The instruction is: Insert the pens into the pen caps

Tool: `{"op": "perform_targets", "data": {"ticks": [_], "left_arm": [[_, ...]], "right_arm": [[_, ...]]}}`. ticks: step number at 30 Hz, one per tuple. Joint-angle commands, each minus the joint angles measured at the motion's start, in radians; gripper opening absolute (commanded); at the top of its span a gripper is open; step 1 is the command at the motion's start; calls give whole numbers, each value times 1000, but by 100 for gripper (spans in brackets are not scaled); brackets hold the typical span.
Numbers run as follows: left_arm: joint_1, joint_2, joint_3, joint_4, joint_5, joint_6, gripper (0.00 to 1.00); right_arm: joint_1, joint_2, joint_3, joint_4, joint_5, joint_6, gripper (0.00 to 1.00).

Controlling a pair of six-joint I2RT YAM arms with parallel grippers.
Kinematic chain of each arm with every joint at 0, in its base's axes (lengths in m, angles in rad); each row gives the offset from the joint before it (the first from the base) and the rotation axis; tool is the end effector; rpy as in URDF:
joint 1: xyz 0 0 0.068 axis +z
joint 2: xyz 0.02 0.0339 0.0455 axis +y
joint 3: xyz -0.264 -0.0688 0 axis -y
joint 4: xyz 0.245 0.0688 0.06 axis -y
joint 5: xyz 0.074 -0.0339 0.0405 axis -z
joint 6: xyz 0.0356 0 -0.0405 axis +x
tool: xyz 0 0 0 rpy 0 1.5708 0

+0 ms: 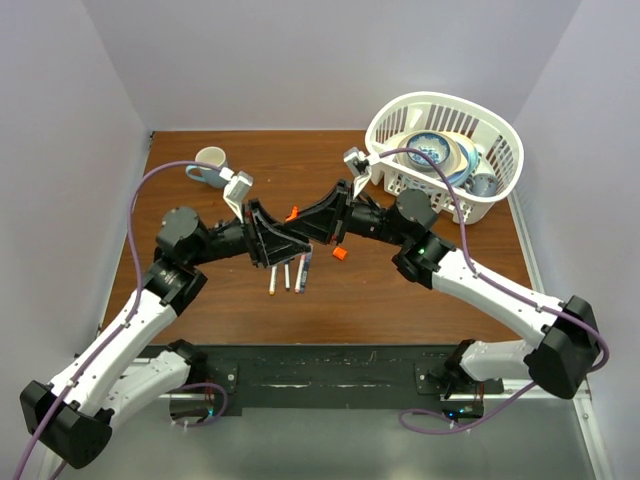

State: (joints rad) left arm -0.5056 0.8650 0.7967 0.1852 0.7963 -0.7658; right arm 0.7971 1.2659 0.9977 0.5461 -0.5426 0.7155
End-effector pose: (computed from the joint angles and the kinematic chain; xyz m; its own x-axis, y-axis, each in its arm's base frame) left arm 0.1587 -0.1170 0.3691 -0.5917 -0.2265 -0.7737 0.7626 0.1541 -0.6283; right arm 0.1919 0.2227 0.3869 -0.4848 0.3077 -0.8187 -0.8500 0.0548 0.5239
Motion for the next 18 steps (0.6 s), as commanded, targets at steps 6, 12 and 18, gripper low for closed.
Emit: {"op": "perform_targets", "data": {"ticks": [6, 12, 18], "left_arm": [[-5, -6, 55, -90, 4, 63, 38], [-5, 8, 59, -66, 15, 65, 7], [-4, -14, 52, -68, -18, 100, 0]], "right_arm": [[-16, -56, 35, -67, -11, -70, 0], [-19, -46, 38, -78, -26, -73, 0], [-19, -66, 51, -191, 19, -117, 23]]}}
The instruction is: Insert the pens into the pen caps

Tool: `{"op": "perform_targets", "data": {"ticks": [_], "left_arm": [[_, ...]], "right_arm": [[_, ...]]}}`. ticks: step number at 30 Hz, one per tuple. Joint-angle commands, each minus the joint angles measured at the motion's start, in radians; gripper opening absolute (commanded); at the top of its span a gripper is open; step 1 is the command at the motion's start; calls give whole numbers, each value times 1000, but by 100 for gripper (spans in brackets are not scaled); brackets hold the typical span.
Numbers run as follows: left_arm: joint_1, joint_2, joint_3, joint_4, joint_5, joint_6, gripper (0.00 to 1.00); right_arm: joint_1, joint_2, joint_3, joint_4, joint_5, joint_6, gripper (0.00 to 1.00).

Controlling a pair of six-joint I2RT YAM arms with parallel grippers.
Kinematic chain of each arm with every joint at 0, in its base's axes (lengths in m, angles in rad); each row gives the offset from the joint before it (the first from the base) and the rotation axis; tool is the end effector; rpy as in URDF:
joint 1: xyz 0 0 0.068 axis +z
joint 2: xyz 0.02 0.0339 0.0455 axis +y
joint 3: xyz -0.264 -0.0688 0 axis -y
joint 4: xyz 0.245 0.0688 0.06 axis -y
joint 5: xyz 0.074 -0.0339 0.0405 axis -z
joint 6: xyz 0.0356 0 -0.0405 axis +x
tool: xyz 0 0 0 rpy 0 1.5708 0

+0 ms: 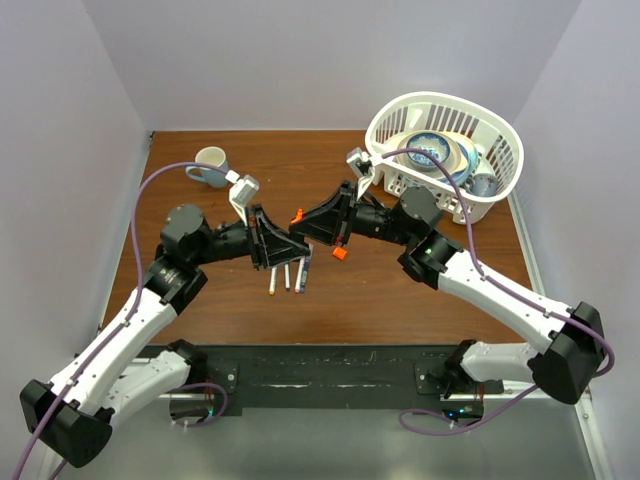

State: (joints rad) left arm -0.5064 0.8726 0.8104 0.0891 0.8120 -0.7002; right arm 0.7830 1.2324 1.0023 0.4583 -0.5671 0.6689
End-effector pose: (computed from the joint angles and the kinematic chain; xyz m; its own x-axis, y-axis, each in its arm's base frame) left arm 0.1598 -0.1181 0.3630 -0.6058 -0.1710 -0.7770 0.7555 0.1827 -0.6292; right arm 0.1892 0.2152 0.3886 -0.4732 0.2670 -0.8395 -0.8572 0.0805 0.5087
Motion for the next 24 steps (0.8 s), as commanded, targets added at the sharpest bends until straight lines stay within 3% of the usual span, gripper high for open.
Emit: {"op": "perform_targets", "data": {"ticks": [1, 4, 12, 17, 19, 22, 24], "left_arm": [[-3, -27, 36, -13, -52, 72, 0], [-3, -38, 42, -131, -157, 164, 0], [0, -70, 38, -340, -534, 373, 0], [0, -142, -40, -358, -661, 429, 0], [0, -193, -83, -348, -678, 453, 0], [-1, -254, -112, -356, -686, 488, 0], [-1, -294, -129, -339, -685, 485, 0]], "right_arm": [[-5, -53, 50, -136, 61, -89, 40], [-7, -108, 48, -262, 128, -170, 57], [-7, -174, 18, -625, 410, -279, 62], [-8, -15, 94, -837, 763, -282, 61], [-8, 96, 128, -862, 735, -272, 59], [-8, 189, 163, -788, 650, -391, 60], [-11, 289, 225, -851, 686, -518, 62]]}}
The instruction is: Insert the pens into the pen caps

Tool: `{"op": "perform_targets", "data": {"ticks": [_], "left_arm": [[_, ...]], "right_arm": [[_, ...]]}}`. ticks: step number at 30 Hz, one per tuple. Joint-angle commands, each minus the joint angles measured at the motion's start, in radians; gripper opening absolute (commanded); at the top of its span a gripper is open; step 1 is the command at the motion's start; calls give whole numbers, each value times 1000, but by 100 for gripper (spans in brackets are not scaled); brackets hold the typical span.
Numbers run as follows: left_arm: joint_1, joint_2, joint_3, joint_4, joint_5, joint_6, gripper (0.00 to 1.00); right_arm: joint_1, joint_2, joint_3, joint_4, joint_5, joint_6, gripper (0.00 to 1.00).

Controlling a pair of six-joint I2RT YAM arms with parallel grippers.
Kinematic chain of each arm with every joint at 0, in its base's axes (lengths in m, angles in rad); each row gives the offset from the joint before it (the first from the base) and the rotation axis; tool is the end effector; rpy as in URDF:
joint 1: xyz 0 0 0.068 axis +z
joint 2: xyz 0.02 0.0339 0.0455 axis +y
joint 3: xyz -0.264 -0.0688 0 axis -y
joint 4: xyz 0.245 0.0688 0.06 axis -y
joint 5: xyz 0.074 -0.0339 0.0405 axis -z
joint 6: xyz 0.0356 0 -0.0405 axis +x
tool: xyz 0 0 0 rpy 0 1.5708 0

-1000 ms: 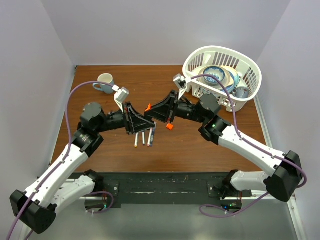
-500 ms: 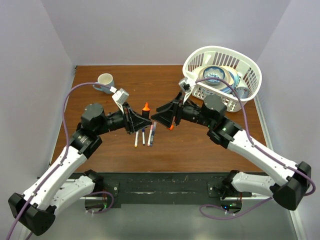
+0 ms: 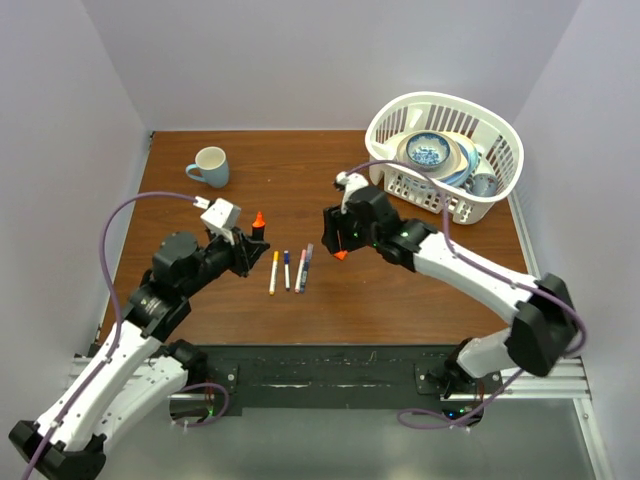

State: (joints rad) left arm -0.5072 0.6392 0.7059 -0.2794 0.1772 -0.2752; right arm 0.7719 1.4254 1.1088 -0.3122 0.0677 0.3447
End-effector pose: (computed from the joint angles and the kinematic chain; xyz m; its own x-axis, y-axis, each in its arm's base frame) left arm 0.1326 -0.0809 0.3242 -0.3484 -0.1124 -0.9306 0.5549 0.7754 -0.3014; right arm 0.2323 0.2227 0.2910 -0.6186 -0.1316 -0.7746 -0.4756 0.8474 0.2358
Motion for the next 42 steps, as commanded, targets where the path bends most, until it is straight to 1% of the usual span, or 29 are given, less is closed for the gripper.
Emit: {"op": "perform_targets", "data": {"ticks": [1, 2, 3, 4, 5, 11, 16, 22, 30, 34, 37, 42], "left_arm": [[-1, -70, -29, 35, -36, 56, 0], [-1, -84, -31, 48, -25, 56, 0], [-1, -87, -32, 52, -16, 59, 0], [-1, -90, -33, 52, -1, 62, 0], [-1, -87, -31, 48, 2, 67, 0], [-1, -95, -25, 42, 24, 71, 0], [-1, -108, -28, 39, 21, 70, 0], [-1, -119, -26, 28, -8, 65, 0], [-1, -118, -28, 32, -7, 65, 0], [-1, -116, -28, 28, -18, 65, 0], [-1, -112, -28, 31, -21, 67, 0], [-1, -110, -25, 25, -38, 68, 0]], "right_arm": [[-3, 128, 167, -135, 75, -228, 62], [-14, 156, 187, -155, 86, -292, 63], [-16, 215, 207, -180, 86, -317, 64], [-19, 240, 245, -218, 77, -338, 64], [-22, 266, 262, -232, 60, -404, 64], [-59, 443, 399, -352, -12, -538, 65], [-75, 553, 493, -398, -54, -569, 64], [-80, 645, 517, -402, -37, -602, 63], [-88, 647, 464, -400, -65, -624, 62], [-88, 659, 458, -404, -63, -616, 56], [-88, 643, 428, -401, -52, -602, 55], [-88, 629, 399, -410, -37, -599, 50]]}}
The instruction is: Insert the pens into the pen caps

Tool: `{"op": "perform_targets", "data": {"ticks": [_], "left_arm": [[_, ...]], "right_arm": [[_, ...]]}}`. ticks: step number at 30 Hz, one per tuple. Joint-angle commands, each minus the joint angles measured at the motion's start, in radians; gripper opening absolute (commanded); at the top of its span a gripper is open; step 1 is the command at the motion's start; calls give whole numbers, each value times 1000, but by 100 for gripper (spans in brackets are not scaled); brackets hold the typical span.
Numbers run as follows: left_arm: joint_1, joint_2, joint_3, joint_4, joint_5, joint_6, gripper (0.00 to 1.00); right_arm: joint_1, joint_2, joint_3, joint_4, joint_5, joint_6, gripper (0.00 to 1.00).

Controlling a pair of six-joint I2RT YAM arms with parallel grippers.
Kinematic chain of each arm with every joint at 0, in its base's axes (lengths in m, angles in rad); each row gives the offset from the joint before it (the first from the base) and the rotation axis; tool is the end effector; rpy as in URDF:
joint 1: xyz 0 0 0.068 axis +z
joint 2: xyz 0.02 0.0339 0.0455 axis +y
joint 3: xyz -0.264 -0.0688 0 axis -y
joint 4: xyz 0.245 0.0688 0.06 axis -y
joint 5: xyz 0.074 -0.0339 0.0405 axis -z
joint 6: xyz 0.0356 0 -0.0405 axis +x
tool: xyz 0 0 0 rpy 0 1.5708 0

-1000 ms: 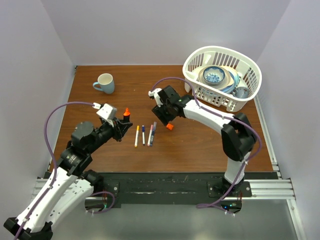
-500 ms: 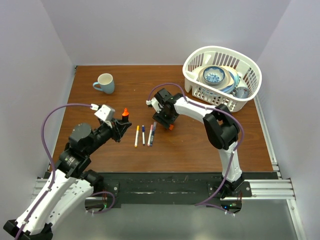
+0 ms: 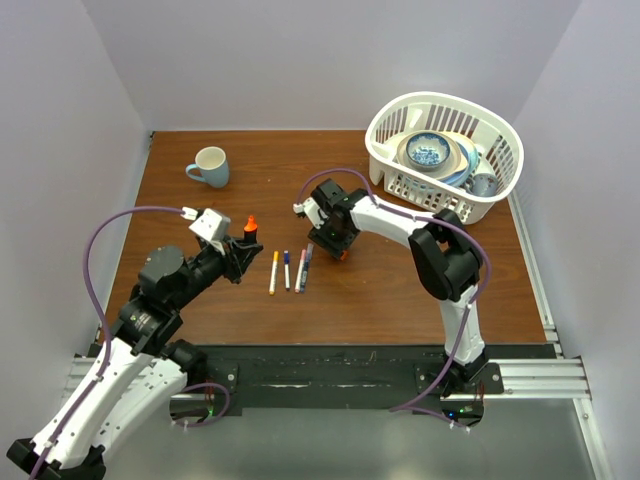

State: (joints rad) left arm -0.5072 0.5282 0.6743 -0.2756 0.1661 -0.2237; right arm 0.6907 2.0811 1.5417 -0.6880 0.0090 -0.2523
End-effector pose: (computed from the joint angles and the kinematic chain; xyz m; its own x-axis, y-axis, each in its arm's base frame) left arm 0.1141 -0.0702 0.3275 -0.2481 -0.1124 -0.9622 0.5818 0.7769 -0.2408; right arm 0.3292 0.2717 0.1663 -0.5444 -0.7738 -0.3239 -0.7958 0.5985 -0.0923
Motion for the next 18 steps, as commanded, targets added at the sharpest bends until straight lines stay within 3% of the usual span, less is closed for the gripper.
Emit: {"op": "perform_targets", "data": {"ticks": [1, 8, 12, 14, 18], "left_arm": [[-1, 0, 5, 19, -27, 17, 0], [-1, -2, 4, 18, -39, 3, 0], [-1, 9, -1, 32, -22, -11, 0], [-1, 21, 4, 32, -1, -28, 0], [-1, 29, -13, 53, 45, -77, 0]], "right_arm": [[-5, -26, -34, -30, 23, 4, 49], [-7, -24, -57, -7, 13, 42, 36], [-7, -16, -54, 15, 49, 109, 22], [-8, -24, -55, 19, 77, 177, 9], [-7, -116, -147, 94, 97, 327, 2]]}}
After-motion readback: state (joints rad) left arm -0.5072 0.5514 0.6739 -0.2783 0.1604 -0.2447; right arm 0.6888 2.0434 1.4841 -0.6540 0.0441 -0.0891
